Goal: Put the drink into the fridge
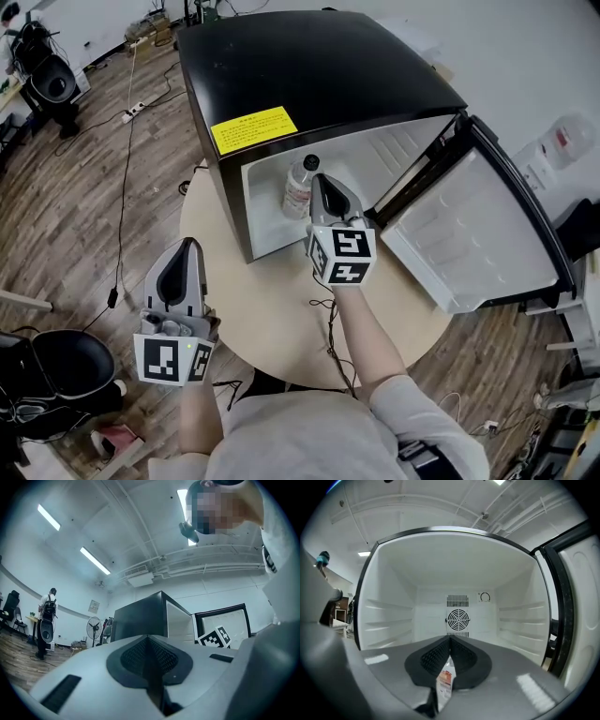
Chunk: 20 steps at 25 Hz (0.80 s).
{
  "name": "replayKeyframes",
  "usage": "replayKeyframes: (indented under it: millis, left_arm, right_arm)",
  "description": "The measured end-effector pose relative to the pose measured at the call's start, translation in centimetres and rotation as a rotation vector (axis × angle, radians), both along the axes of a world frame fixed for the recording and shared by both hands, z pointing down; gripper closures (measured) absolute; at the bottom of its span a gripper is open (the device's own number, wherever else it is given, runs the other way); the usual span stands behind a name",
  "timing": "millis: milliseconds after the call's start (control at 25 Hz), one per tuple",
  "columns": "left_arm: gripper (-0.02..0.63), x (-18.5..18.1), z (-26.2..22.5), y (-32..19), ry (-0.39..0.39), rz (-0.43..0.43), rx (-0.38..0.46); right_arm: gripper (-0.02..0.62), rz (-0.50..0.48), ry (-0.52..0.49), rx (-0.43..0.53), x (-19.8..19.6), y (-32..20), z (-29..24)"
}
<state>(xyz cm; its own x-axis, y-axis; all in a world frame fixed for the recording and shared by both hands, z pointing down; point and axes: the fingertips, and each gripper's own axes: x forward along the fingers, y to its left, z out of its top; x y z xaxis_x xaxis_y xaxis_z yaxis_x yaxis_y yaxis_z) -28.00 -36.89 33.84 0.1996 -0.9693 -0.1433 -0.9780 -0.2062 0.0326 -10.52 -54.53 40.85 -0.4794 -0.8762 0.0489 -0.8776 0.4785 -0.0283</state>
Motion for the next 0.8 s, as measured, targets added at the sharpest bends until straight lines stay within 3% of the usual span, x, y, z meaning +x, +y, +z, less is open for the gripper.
replayKeyframes:
  millis: [800]
  left_arm:
    - [0.6, 6.8, -3.0, 3.8, -0.02, 0.045, 0.055]
  right_arm:
    - [0.584, -0.091, -0.063, 0.033, 5.2, 10.1, -4.1]
